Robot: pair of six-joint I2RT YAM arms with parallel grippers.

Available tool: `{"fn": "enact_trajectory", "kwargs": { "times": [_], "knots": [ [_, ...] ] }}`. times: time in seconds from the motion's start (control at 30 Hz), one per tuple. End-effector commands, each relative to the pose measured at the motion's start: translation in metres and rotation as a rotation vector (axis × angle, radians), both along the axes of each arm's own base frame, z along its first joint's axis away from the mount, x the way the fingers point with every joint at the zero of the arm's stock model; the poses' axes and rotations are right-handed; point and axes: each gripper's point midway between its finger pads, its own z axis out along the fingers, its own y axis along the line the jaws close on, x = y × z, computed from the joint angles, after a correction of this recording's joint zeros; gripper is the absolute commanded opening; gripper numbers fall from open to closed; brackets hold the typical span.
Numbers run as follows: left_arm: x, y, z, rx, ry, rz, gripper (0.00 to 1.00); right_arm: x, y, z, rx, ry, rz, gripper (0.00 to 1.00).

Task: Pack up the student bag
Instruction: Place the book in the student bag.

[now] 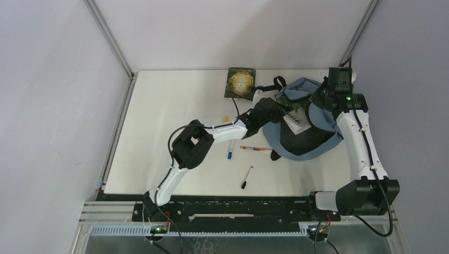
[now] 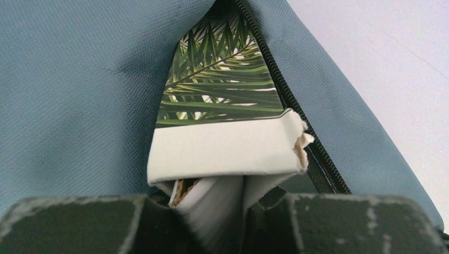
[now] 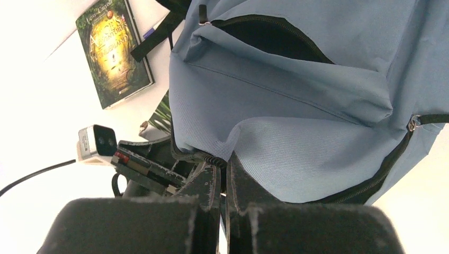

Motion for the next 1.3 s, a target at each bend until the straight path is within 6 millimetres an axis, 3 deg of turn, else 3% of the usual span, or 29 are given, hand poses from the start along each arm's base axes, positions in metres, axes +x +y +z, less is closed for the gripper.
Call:
{"fn": "enact_trajectory", "kwargs": {
  "times": [0.0, 0.17, 0.23, 0.33, 0.5, 0.83, 0.93, 1.1, 1.17, 1.27],
  "knots": [
    [0.009, -0.019, 0.049, -0.078, -0.103, 0.02, 0.25, 0.007, 0.007, 0.024, -0.007, -0.077, 0.06, 0.0],
    [-0.003, -0.033, 0.044, -0.071, -0.083, -0.049, 0.67, 0.007, 0.004, 0.019, -0.013, -0.06, 0.044, 0.0],
    [-0.01, -0.031, 0.045, -0.069, -0.064, -0.072, 0.94, 0.006, 0.003, 0.019, -0.015, -0.057, 0.033, 0.0],
    [-0.021, -0.025, 0.048, -0.075, -0.055, -0.111, 1.0, 0.006, 0.0, 0.017, -0.005, -0.057, 0.019, 0.0],
    [-0.043, -0.011, 0.05, -0.048, -0.034, -0.191, 1.0, 0.004, -0.009, 0.018, -0.013, -0.059, -0.013, 0.0],
    [-0.082, 0.029, 0.076, 0.021, -0.097, -0.351, 1.0, 0.002, -0.018, 0.015, -0.016, -0.044, -0.034, 0.0],
    [-0.082, 0.05, 0.072, 0.077, -0.118, -0.331, 0.86, 0.002, -0.018, 0.014, -0.018, -0.044, -0.036, 0.0],
    [-0.06, 0.091, 0.046, 0.229, -0.115, -0.238, 0.39, 0.002, -0.017, 0.013, -0.013, -0.041, -0.033, 0.0],
    [-0.045, 0.105, 0.033, 0.277, -0.101, -0.2, 0.28, 0.001, -0.016, 0.013, -0.012, -0.041, -0.035, 0.0],
    [-0.025, 0.12, 0.019, 0.325, -0.081, -0.168, 0.25, 0.002, -0.015, 0.013, -0.013, -0.043, -0.033, 0.0]
  ]
}}
